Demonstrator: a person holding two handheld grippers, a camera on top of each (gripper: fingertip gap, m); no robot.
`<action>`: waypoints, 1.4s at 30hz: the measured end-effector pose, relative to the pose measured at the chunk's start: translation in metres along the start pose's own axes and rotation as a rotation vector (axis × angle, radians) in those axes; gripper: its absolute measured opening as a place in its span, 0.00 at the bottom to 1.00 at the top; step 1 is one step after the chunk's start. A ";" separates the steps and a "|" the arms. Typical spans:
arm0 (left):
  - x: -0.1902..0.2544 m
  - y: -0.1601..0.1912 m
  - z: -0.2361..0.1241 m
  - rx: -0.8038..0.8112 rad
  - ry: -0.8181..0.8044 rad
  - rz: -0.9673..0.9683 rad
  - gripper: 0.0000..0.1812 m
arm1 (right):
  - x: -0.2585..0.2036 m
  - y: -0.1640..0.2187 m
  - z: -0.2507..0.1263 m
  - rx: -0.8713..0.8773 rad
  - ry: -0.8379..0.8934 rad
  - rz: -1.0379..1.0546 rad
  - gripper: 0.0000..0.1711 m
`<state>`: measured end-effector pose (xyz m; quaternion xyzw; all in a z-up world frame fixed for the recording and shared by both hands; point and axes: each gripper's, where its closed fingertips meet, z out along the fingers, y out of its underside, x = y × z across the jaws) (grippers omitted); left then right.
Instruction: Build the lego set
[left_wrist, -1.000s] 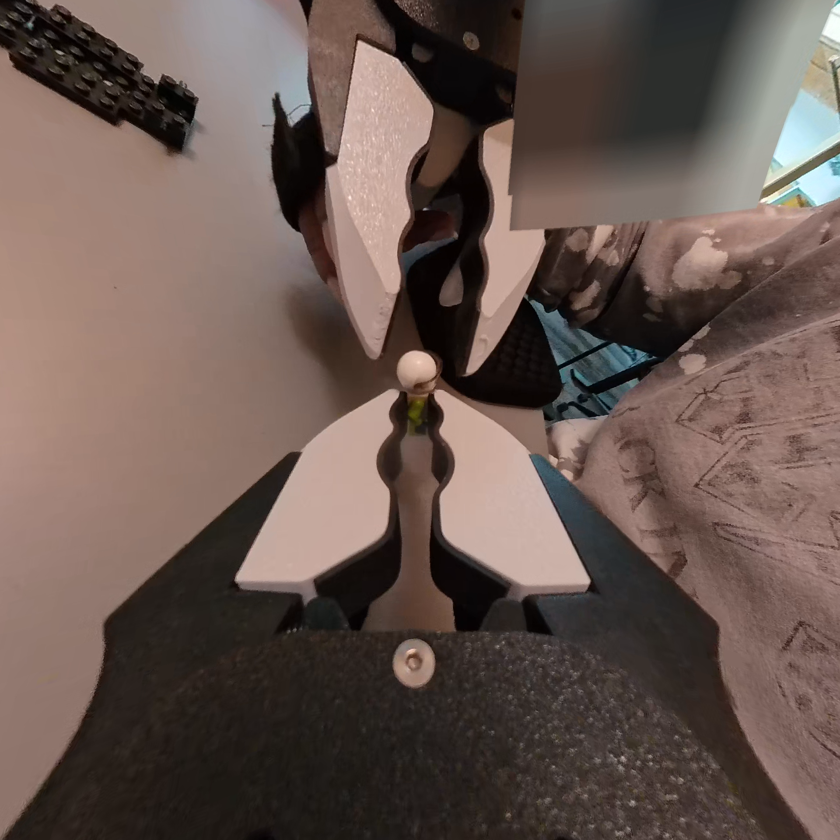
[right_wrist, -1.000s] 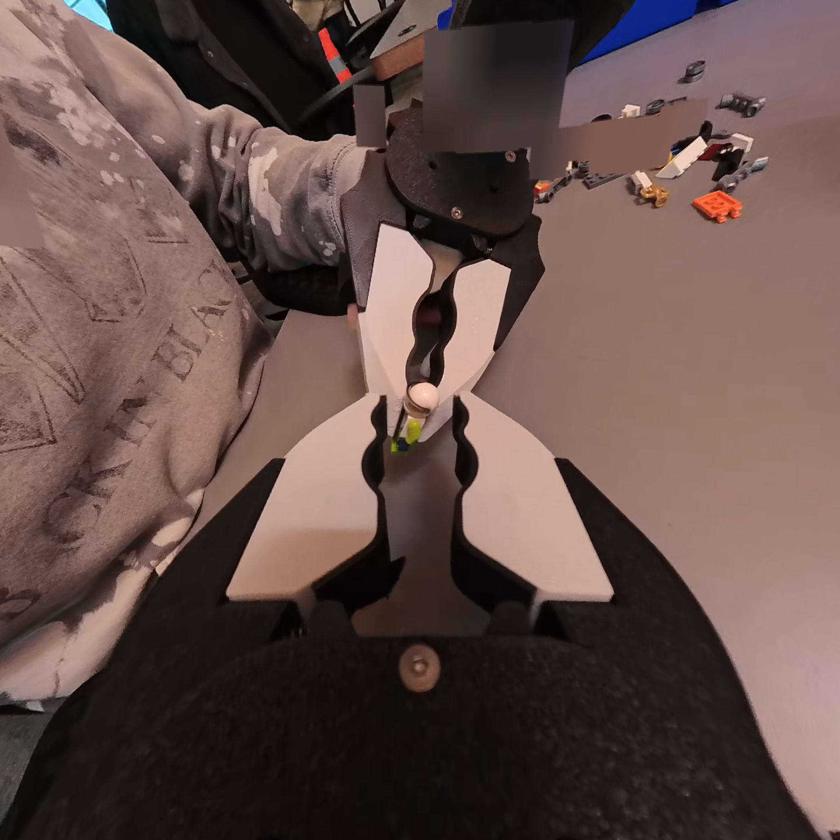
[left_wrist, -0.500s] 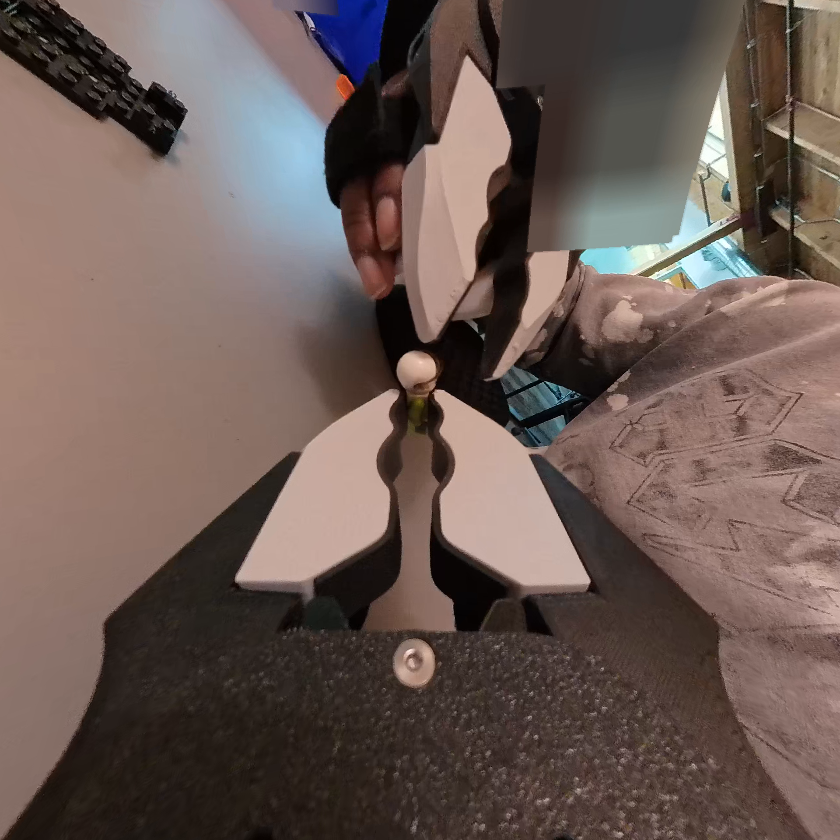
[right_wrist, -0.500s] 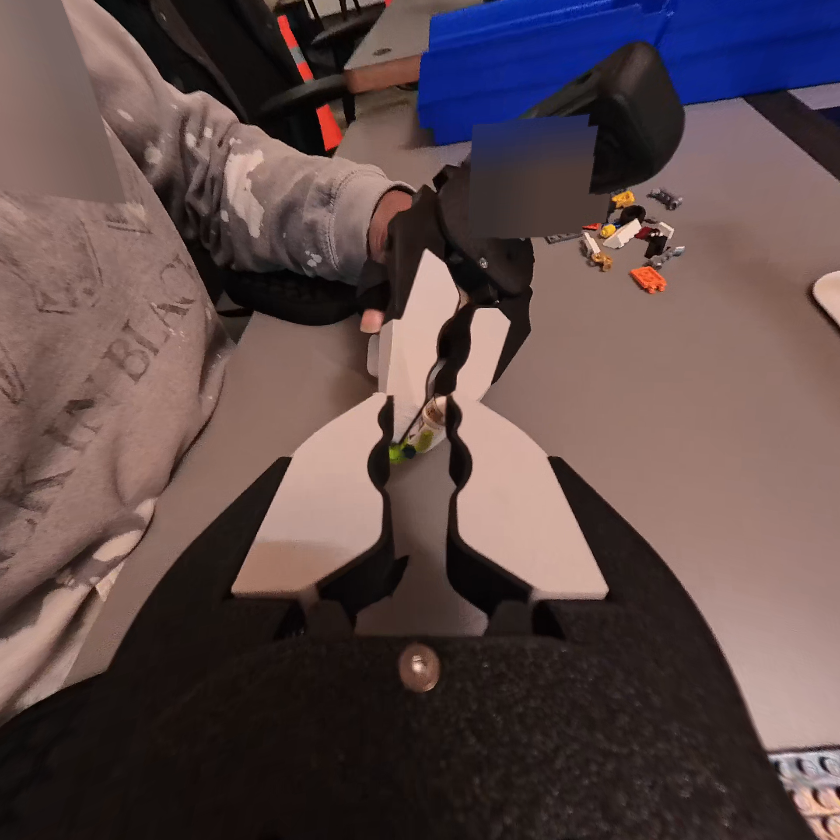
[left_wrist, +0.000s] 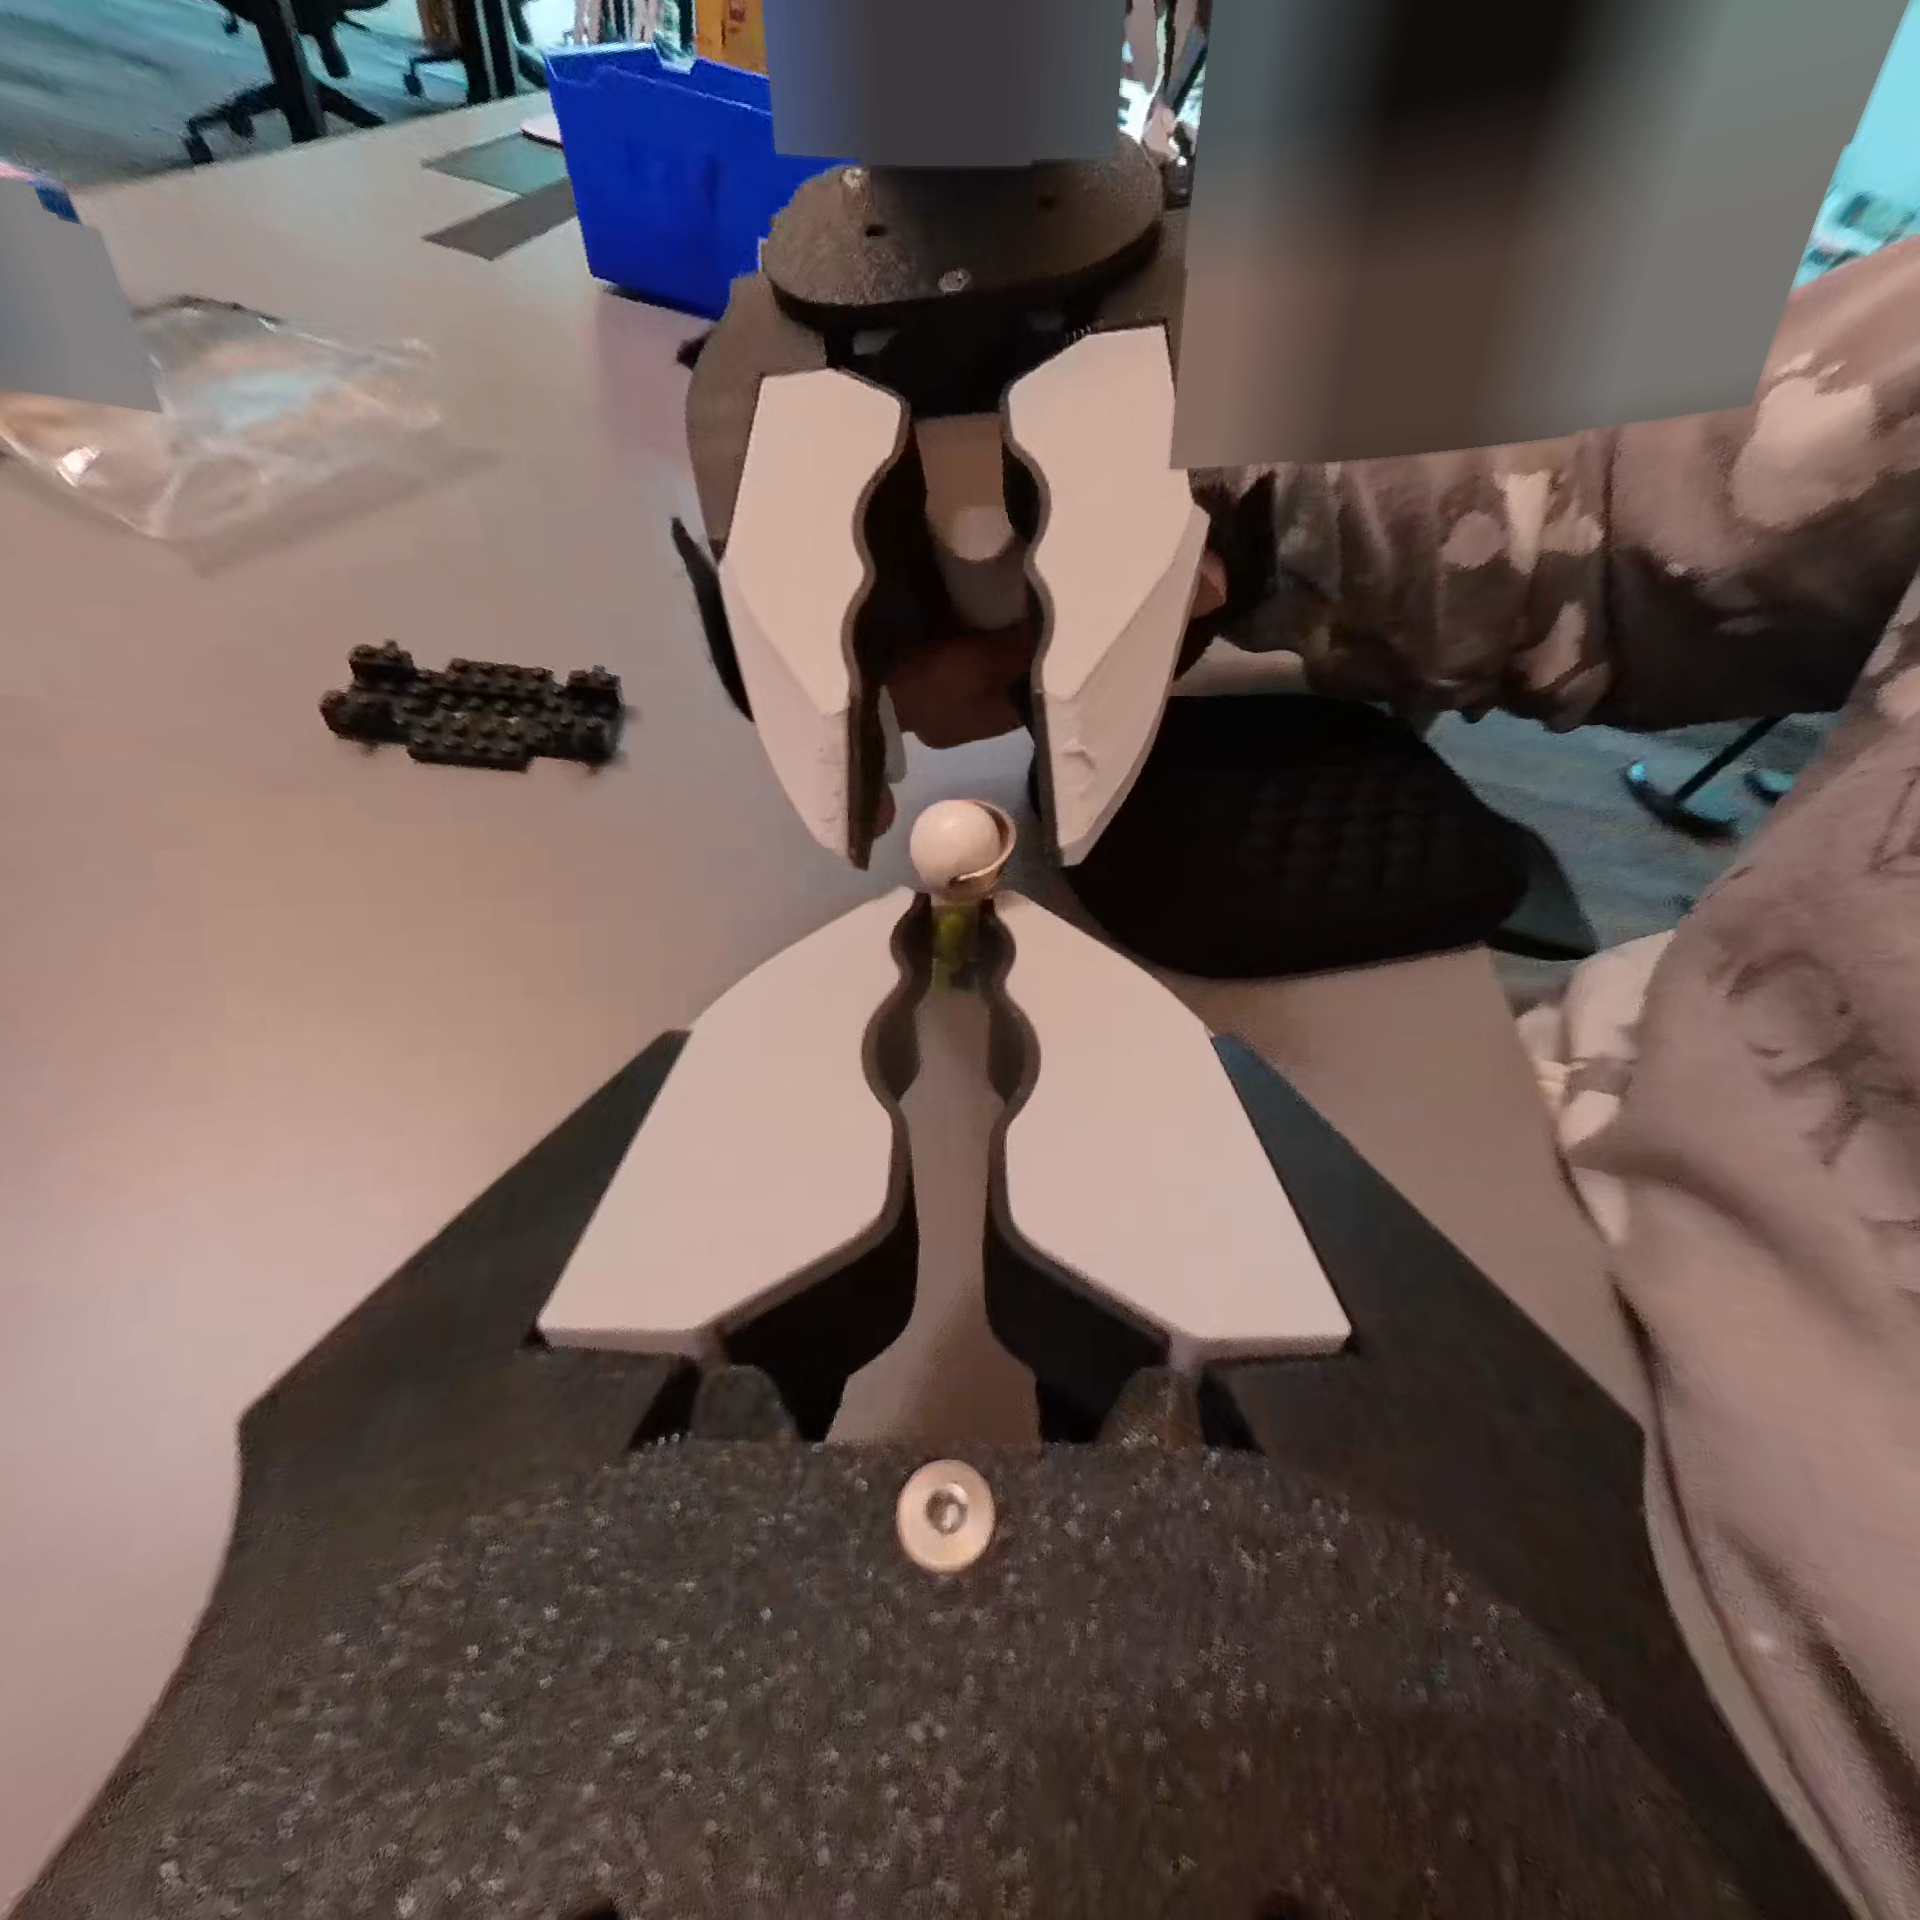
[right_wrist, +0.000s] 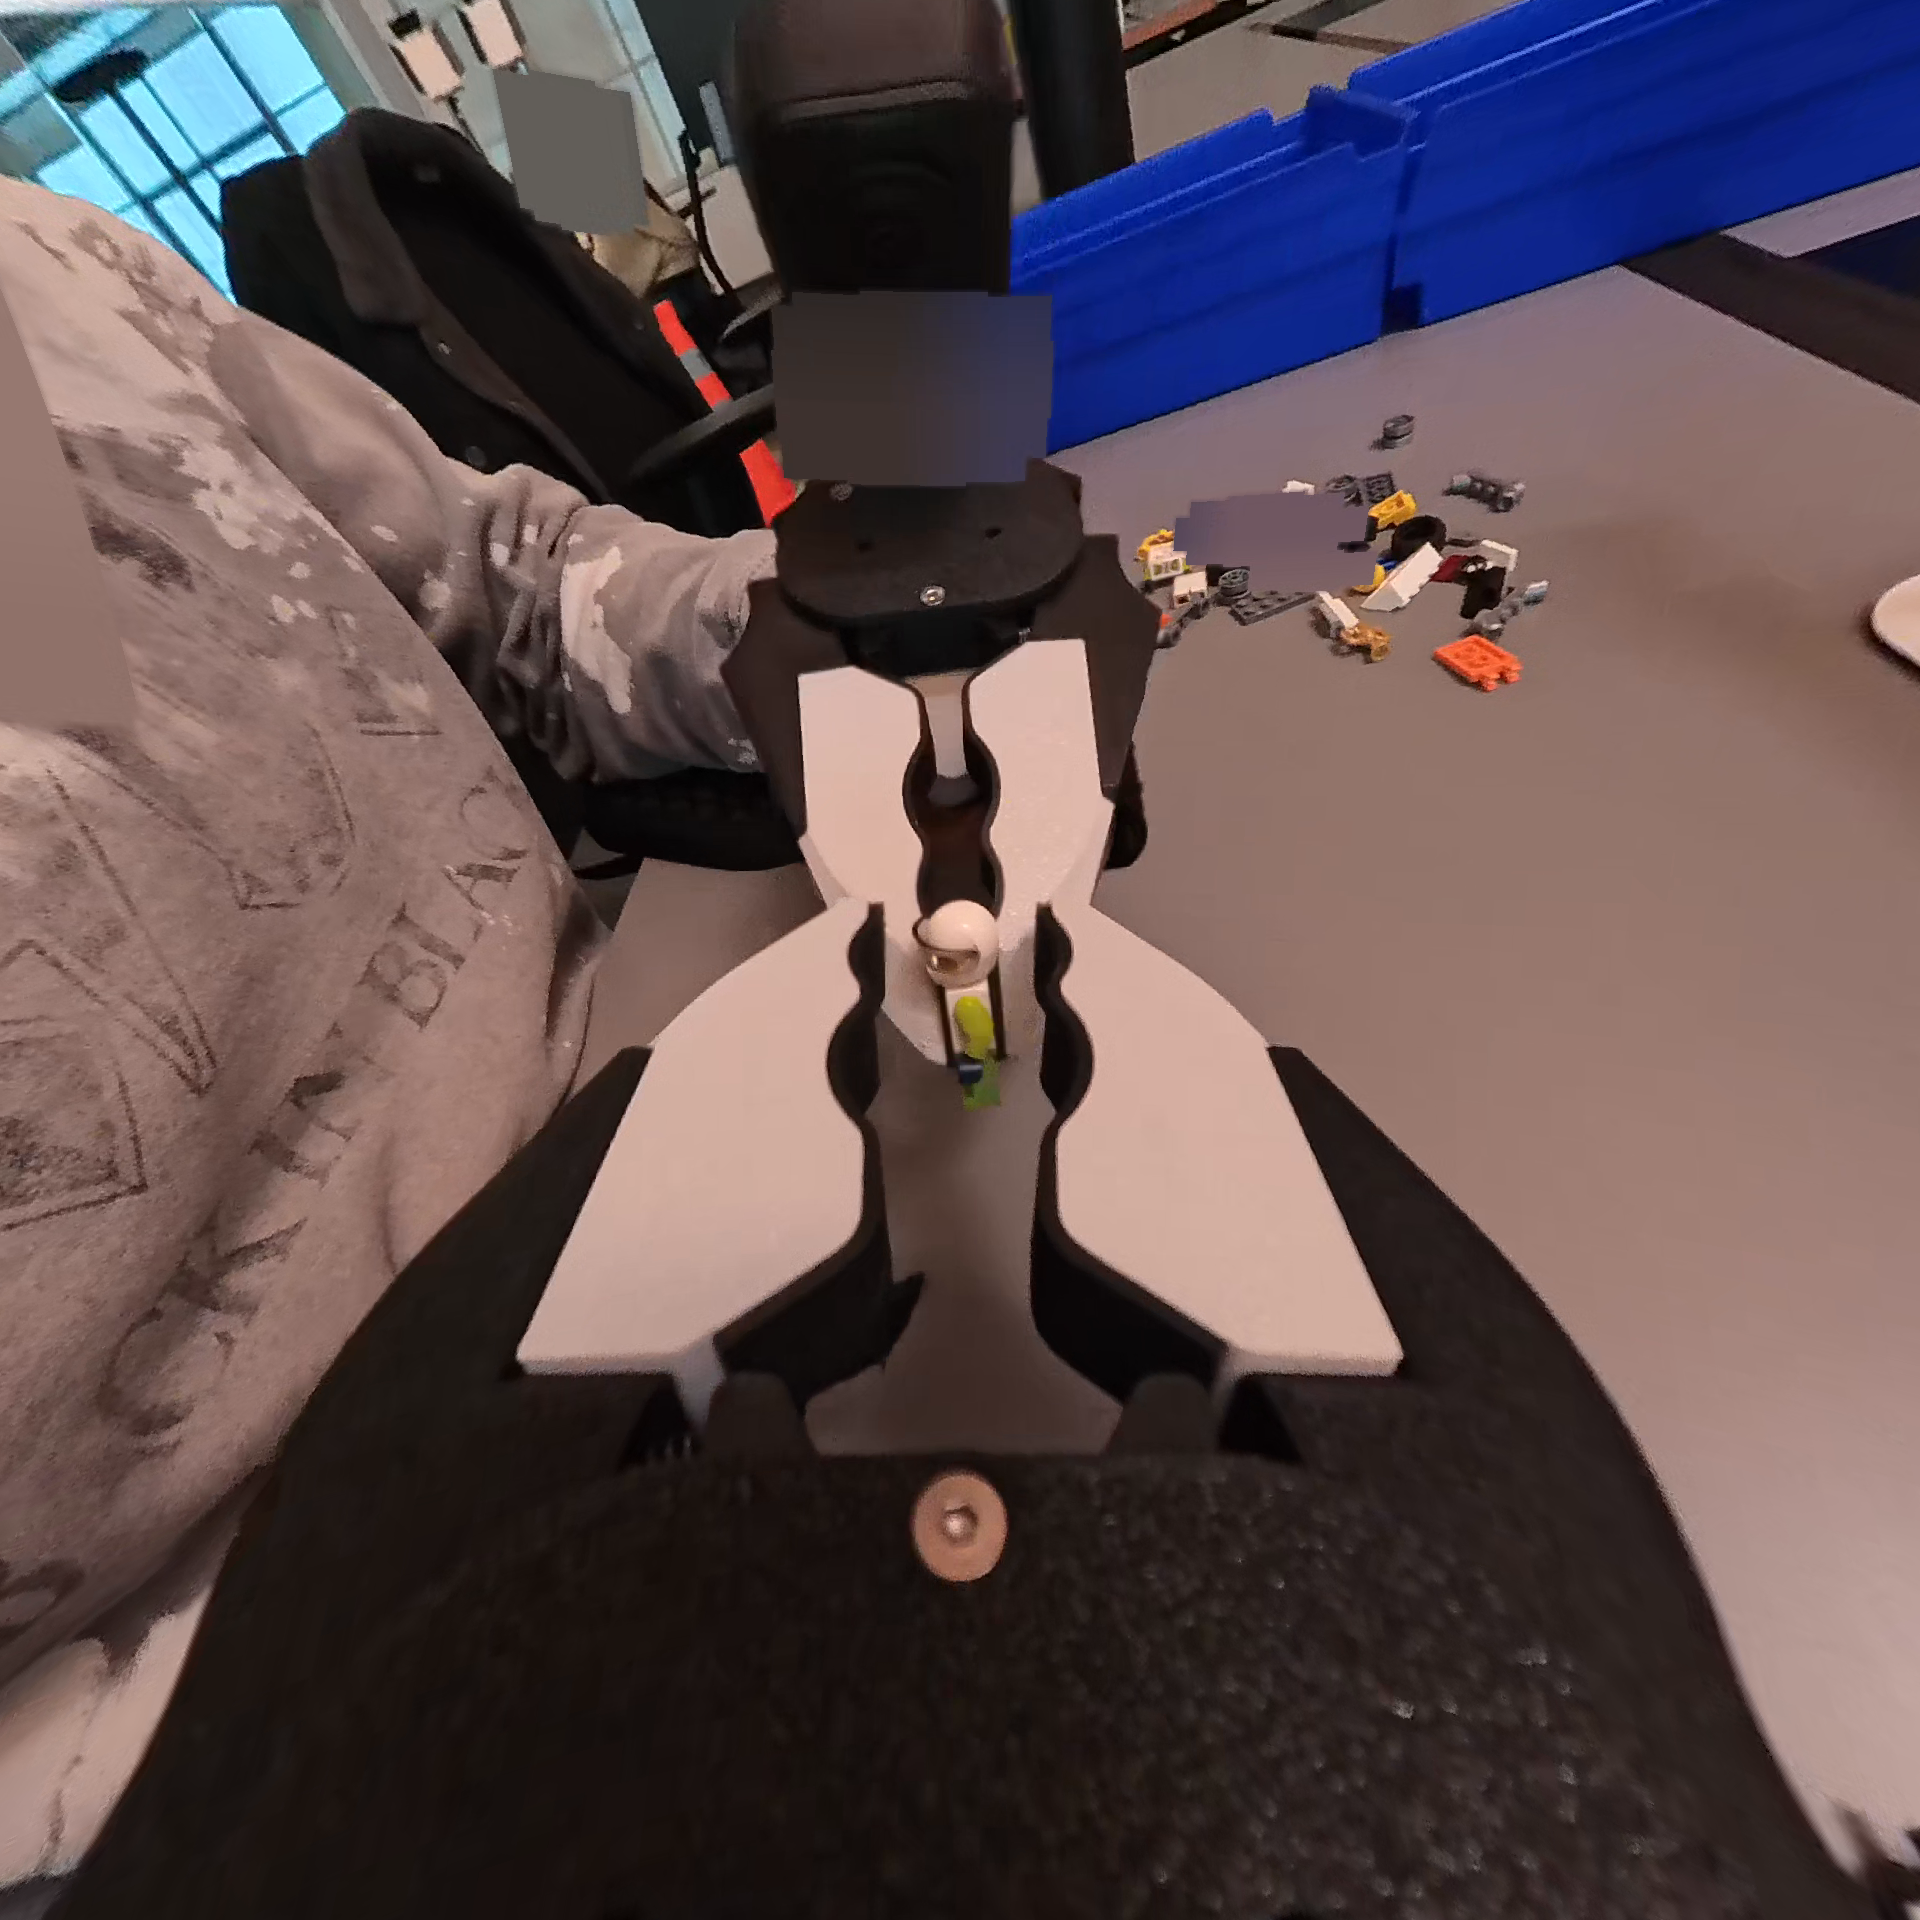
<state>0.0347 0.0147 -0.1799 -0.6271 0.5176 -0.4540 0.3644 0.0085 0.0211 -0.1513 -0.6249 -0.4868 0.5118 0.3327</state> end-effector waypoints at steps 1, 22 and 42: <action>-0.001 0.000 0.000 -0.002 -0.020 0.028 0.04 | -0.001 0.000 0.000 0.009 -0.003 0.010 0.15; 0.003 -0.015 0.000 0.019 -0.170 0.278 0.04 | -0.014 -0.007 -0.007 0.095 -0.024 -0.038 0.09; 0.014 -0.012 -0.002 0.037 0.079 -0.088 0.04 | -0.011 -0.009 -0.005 0.035 -0.009 -0.103 0.10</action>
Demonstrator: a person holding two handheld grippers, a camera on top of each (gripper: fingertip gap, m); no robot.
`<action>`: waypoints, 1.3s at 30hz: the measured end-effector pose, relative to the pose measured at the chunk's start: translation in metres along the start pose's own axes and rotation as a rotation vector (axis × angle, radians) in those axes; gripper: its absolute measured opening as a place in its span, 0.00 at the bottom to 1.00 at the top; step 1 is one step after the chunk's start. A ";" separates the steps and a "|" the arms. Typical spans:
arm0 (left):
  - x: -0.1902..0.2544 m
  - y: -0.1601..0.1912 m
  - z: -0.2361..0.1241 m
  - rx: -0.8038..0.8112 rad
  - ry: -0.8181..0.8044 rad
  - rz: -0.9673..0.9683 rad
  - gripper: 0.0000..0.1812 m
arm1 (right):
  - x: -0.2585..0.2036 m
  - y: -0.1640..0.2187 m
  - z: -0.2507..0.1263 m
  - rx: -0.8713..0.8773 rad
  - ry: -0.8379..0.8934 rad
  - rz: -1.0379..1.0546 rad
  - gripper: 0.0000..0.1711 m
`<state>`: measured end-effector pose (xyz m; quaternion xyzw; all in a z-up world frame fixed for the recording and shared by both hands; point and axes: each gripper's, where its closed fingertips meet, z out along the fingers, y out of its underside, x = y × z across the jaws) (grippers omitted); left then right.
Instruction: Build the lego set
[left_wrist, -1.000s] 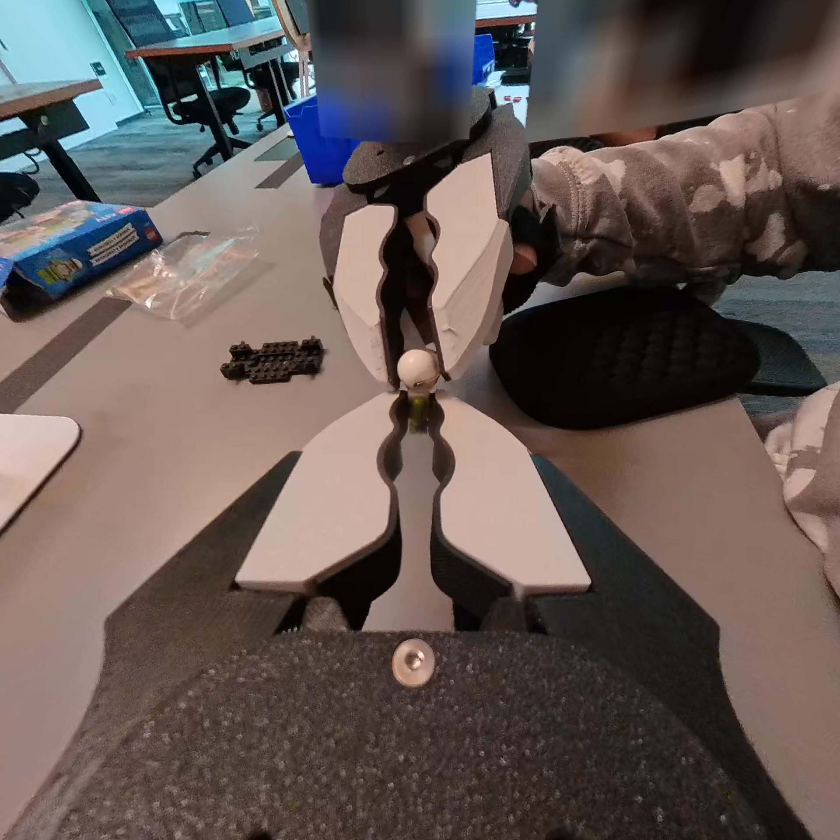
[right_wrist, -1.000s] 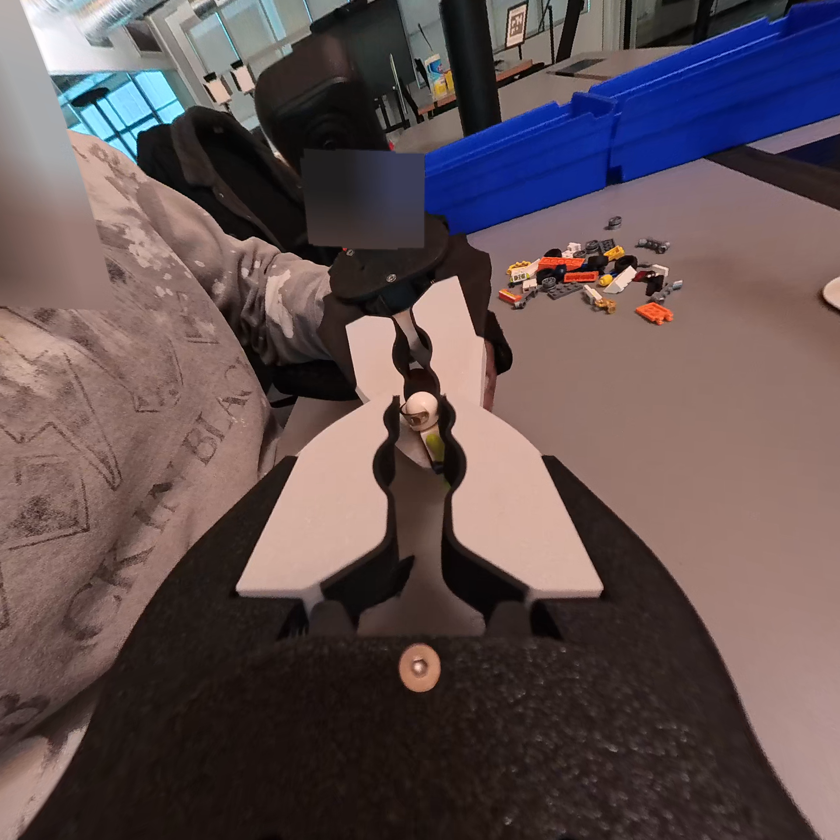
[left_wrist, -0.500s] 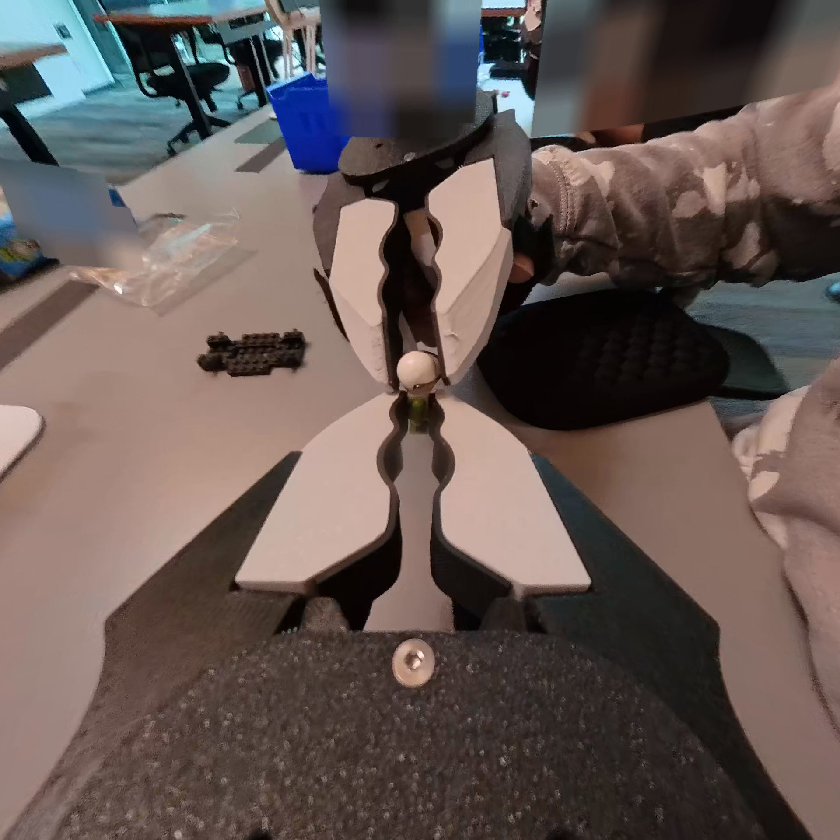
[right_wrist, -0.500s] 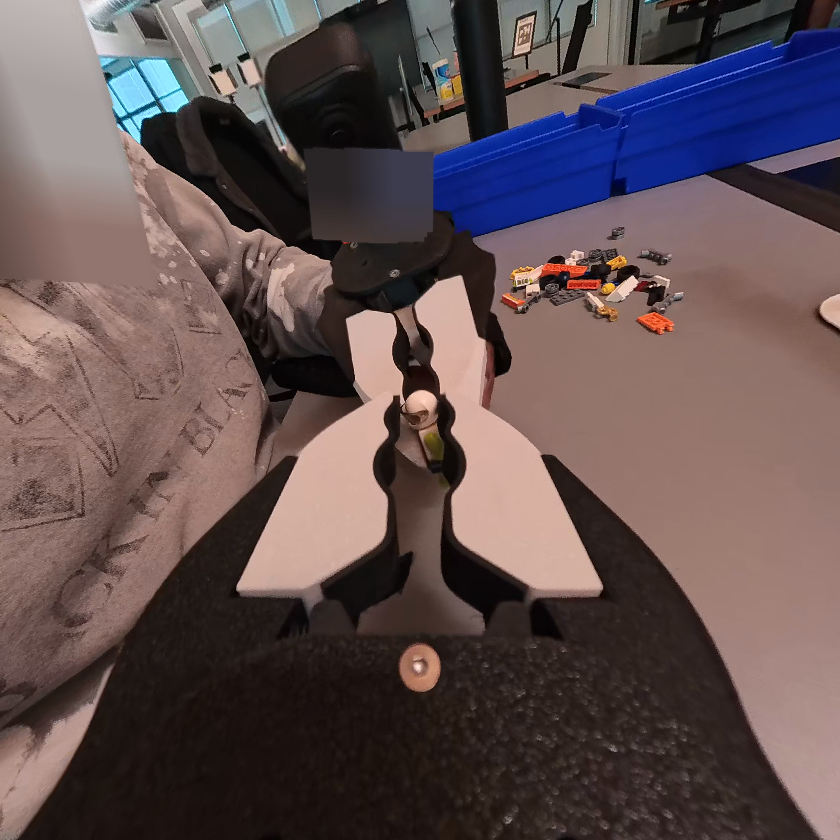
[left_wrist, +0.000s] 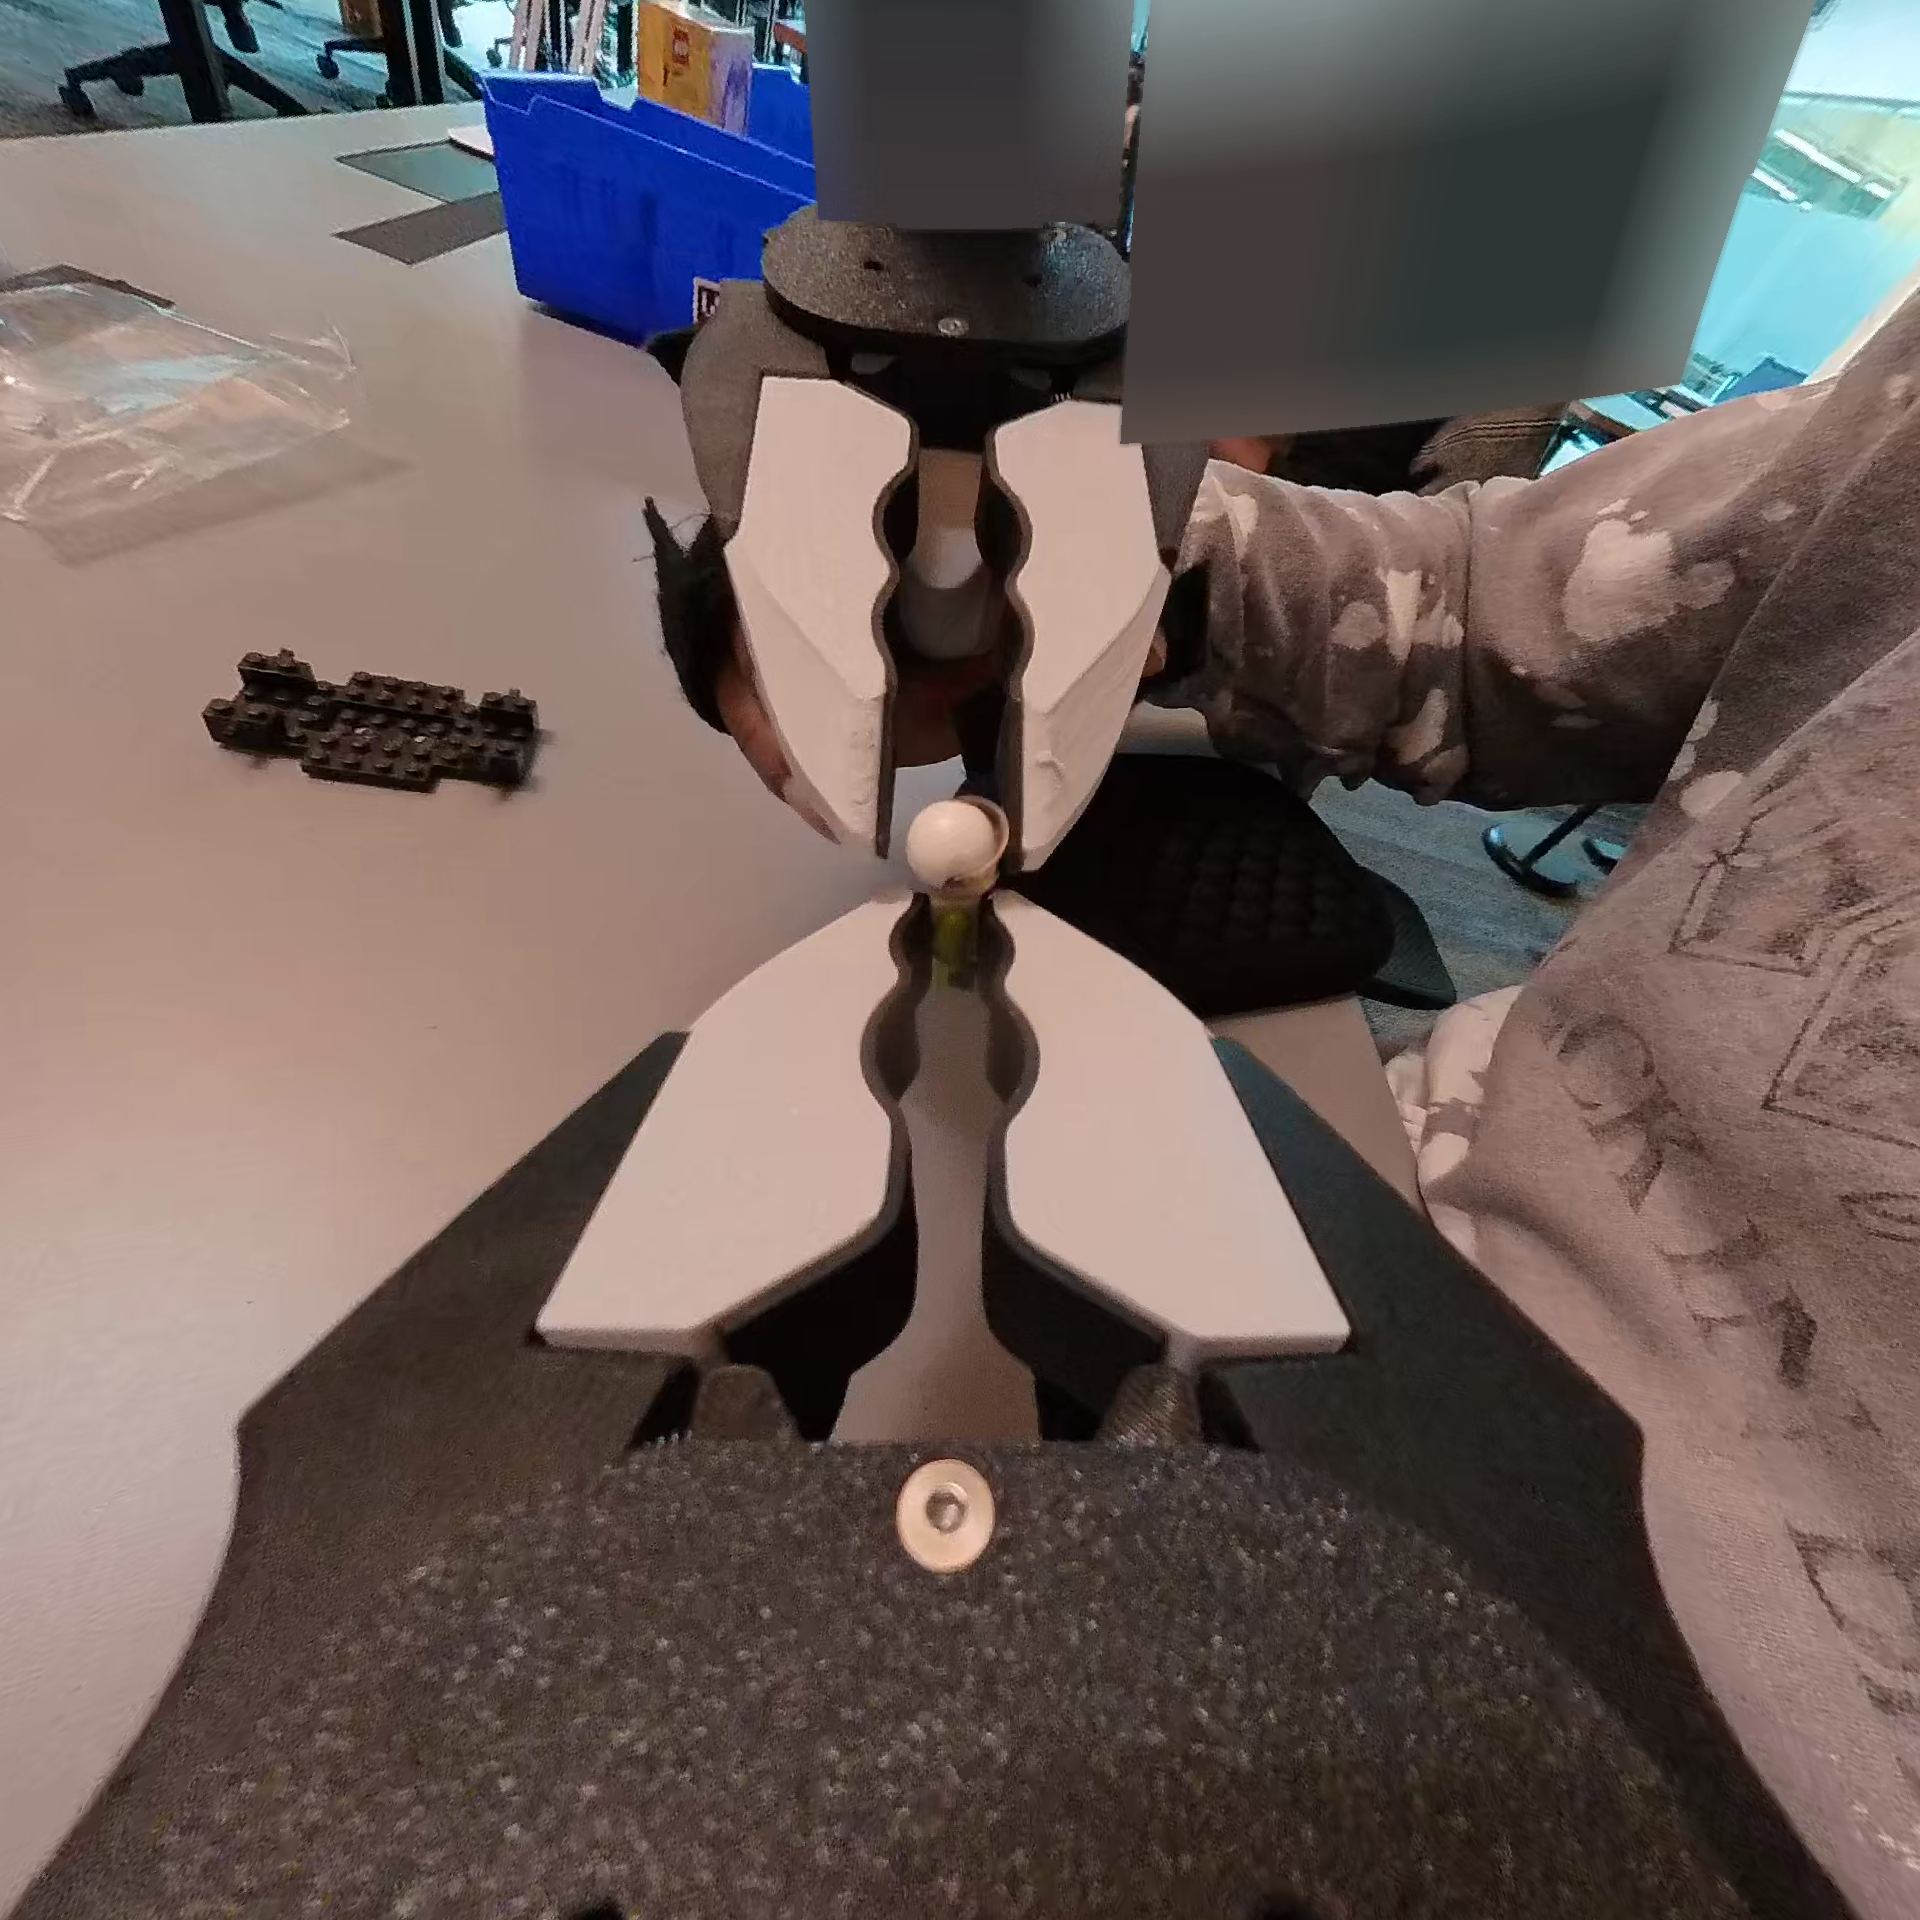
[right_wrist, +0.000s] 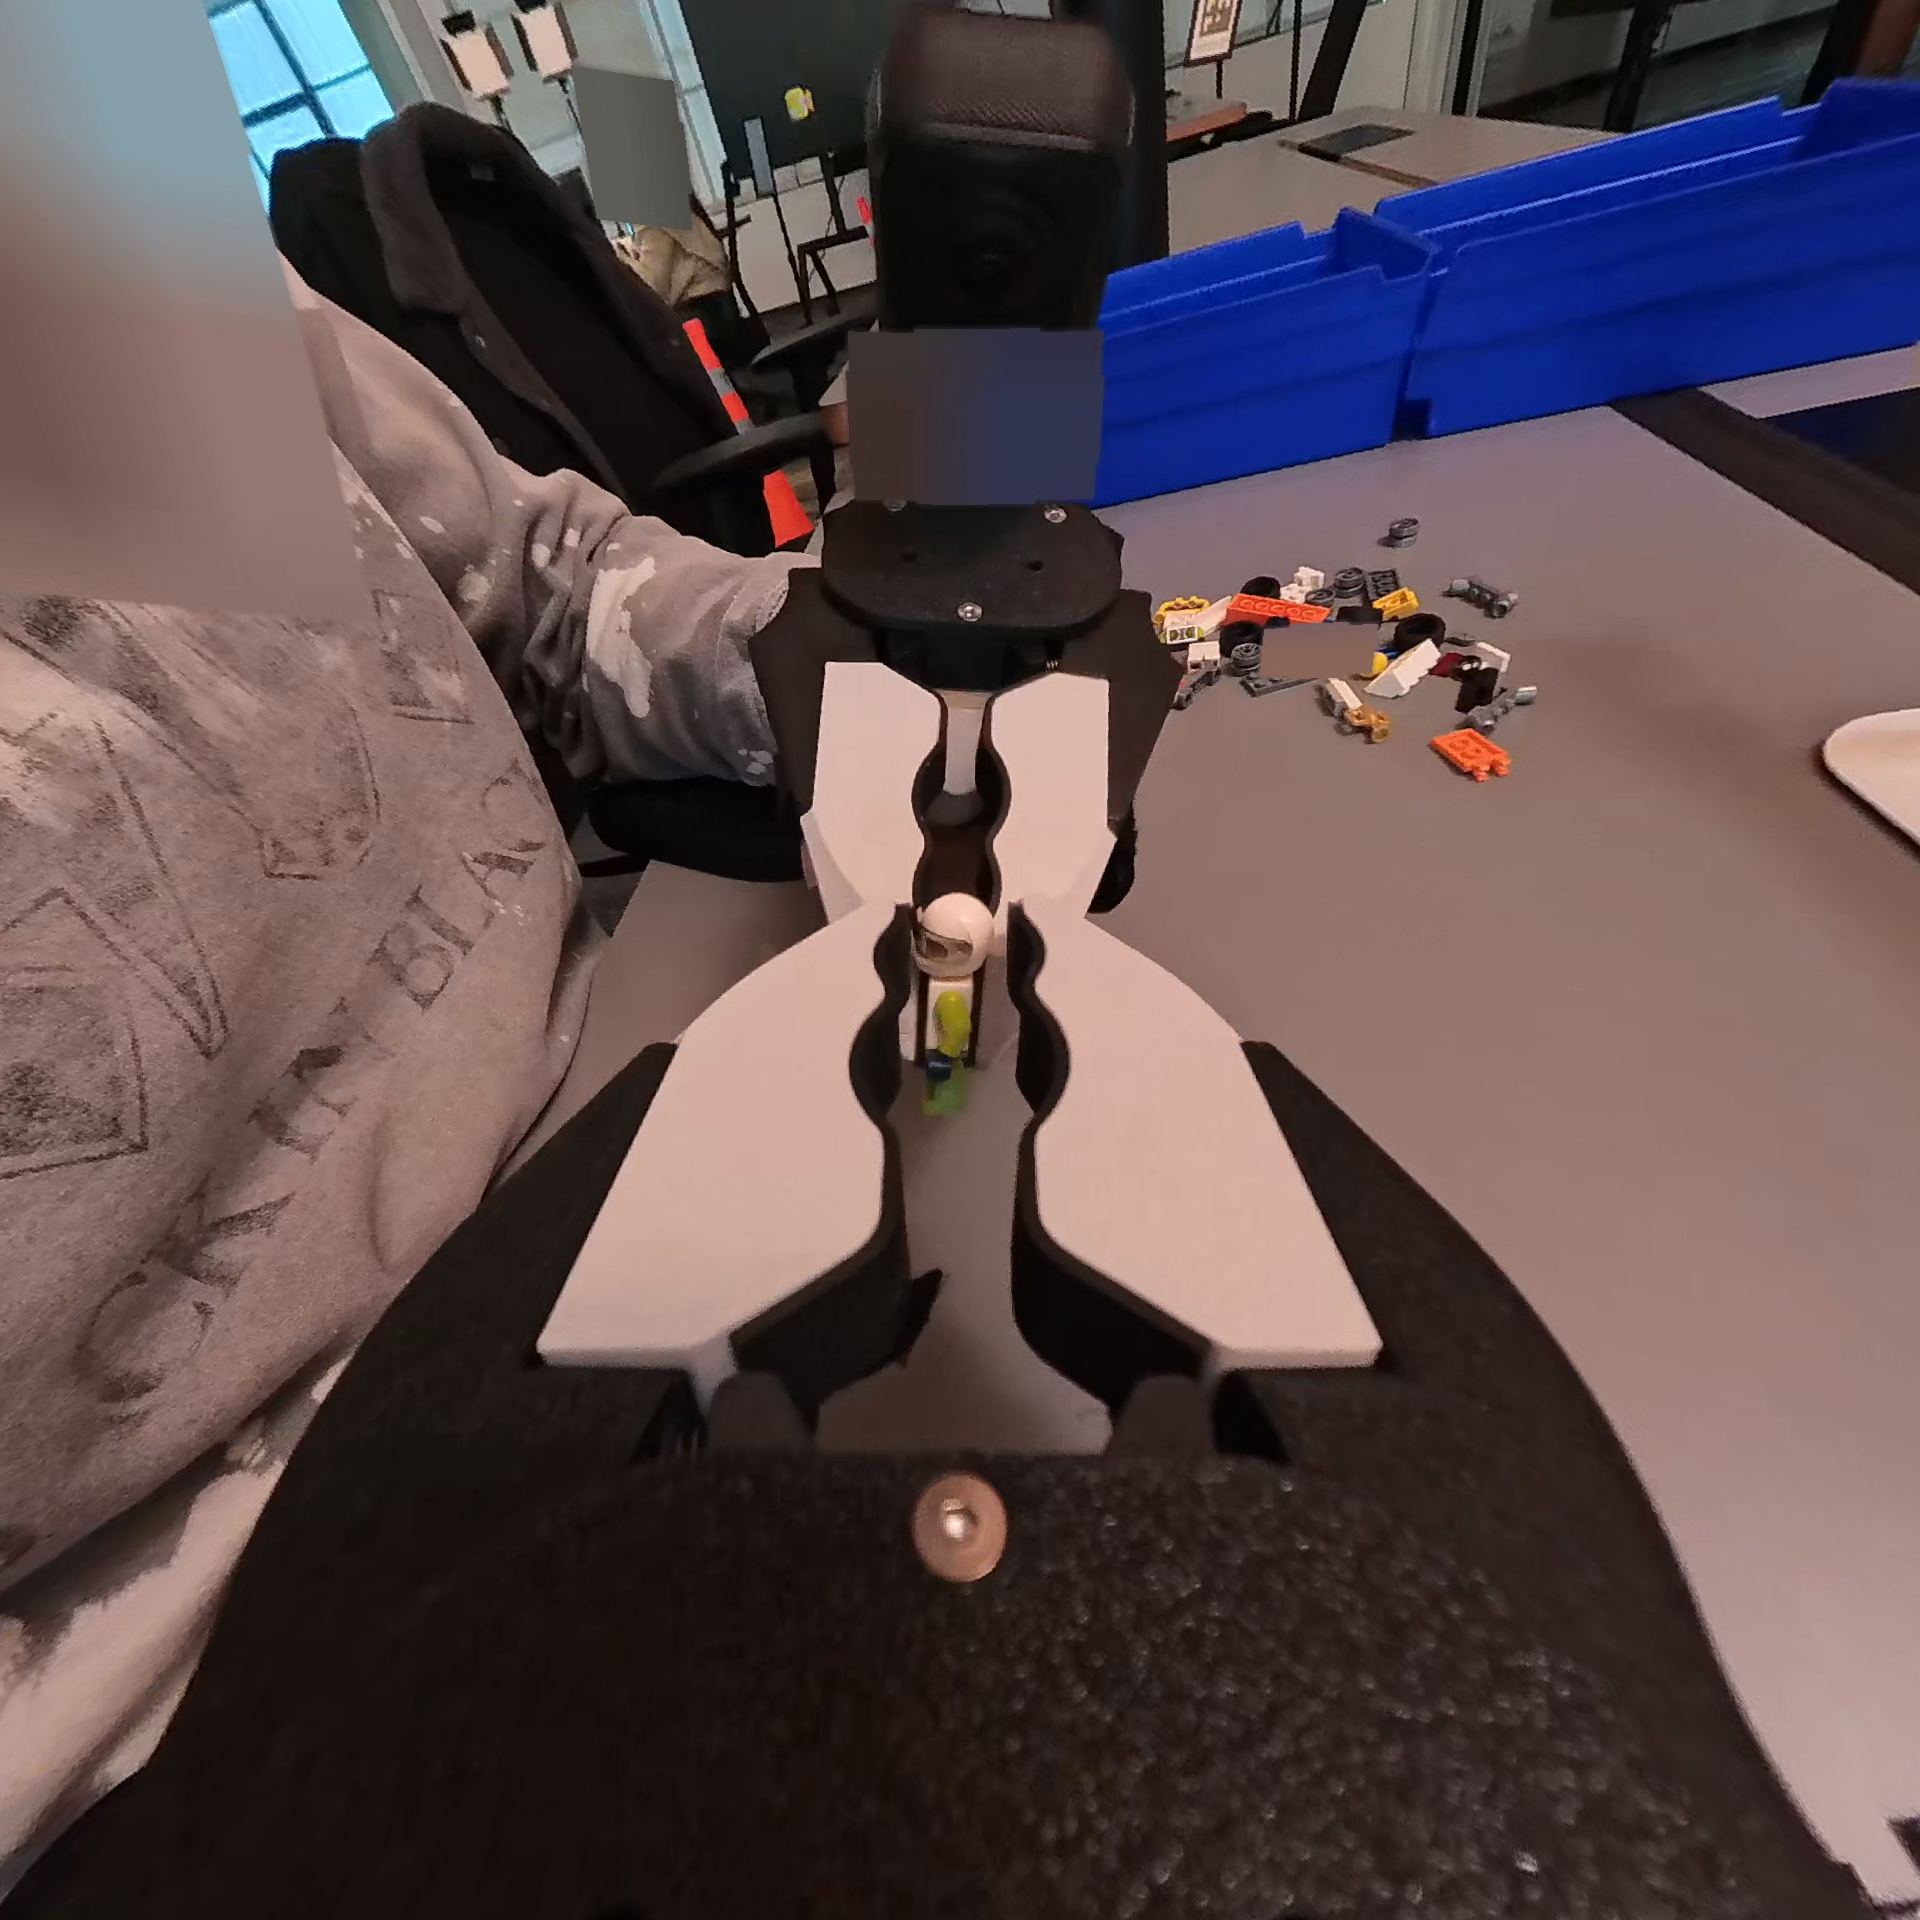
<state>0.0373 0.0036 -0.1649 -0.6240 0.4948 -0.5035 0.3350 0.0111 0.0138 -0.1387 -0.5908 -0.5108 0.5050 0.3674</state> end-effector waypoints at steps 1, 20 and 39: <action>0.000 0.000 0.000 -0.002 -0.001 -0.002 0.04 | 0.000 0.000 0.000 0.001 -0.002 0.006 0.10; 0.002 0.003 0.001 -0.011 0.041 -0.057 0.04 | 0.003 -0.011 -0.004 0.044 -0.006 0.050 0.09; -0.004 0.002 -0.002 0.020 0.085 -0.202 0.04 | 0.004 -0.002 -0.001 -0.043 0.122 -0.135 0.03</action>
